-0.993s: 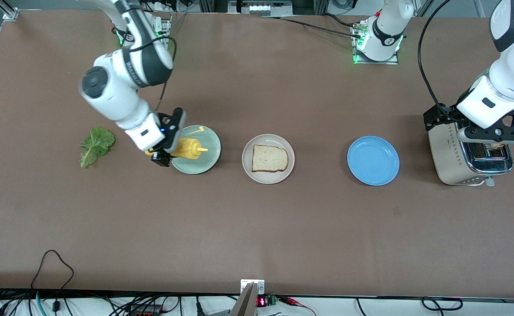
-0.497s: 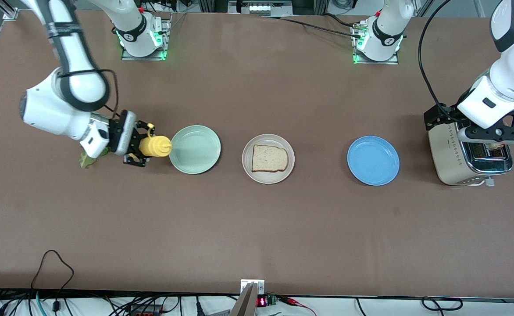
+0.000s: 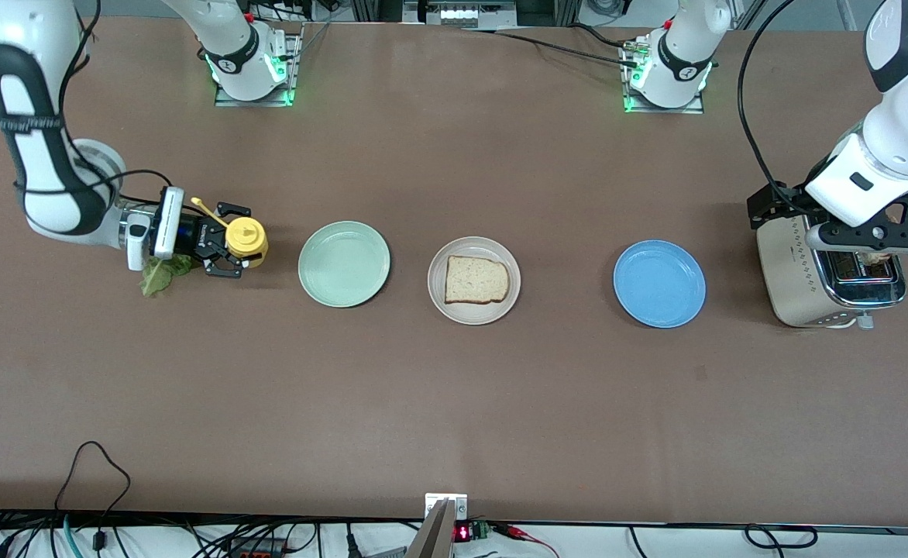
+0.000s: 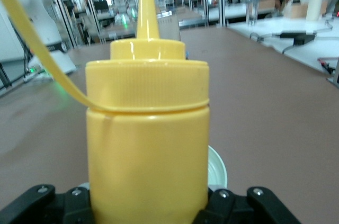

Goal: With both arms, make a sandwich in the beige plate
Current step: 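Carry the yellow bottle back beside the lettuce with the right gripper, then release the yellow bottle and draw the right gripper back, then grasp the green lettuce leaf with the right gripper and lift it, then carry the lettuce leaf onto the toast on the beige plate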

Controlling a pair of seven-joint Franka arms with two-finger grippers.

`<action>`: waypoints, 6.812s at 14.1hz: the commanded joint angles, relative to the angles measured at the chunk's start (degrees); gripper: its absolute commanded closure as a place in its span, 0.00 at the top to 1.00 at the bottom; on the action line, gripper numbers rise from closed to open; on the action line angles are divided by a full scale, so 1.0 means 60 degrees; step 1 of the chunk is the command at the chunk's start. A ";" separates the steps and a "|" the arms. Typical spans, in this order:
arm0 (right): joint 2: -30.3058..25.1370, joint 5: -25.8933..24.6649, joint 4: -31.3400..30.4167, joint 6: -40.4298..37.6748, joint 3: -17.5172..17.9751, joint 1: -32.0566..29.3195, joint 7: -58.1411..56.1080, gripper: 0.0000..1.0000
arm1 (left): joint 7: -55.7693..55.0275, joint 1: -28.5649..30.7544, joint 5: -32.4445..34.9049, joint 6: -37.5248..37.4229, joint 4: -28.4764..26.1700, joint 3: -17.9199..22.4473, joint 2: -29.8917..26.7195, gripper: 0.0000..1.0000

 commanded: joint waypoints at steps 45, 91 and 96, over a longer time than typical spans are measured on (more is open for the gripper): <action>0.0719 -0.7002 0.4430 -0.0453 -0.5754 0.2912 1.3247 1.00 | 0.0085 -0.0075 -0.0133 -0.0318 0.0095 0.0125 -0.0051 1.00; 0.2331 -0.8441 0.7431 -0.1270 -0.8902 0.7365 0.9261 0.00 | 0.0099 -0.0017 -0.0133 -0.0392 0.0095 0.0154 -0.0037 1.00; 0.1308 -0.8236 0.7520 -0.1653 -0.9609 0.9769 0.9083 0.00 | 0.0099 -0.0016 -0.0133 -0.0392 0.0095 0.0154 -0.0051 1.00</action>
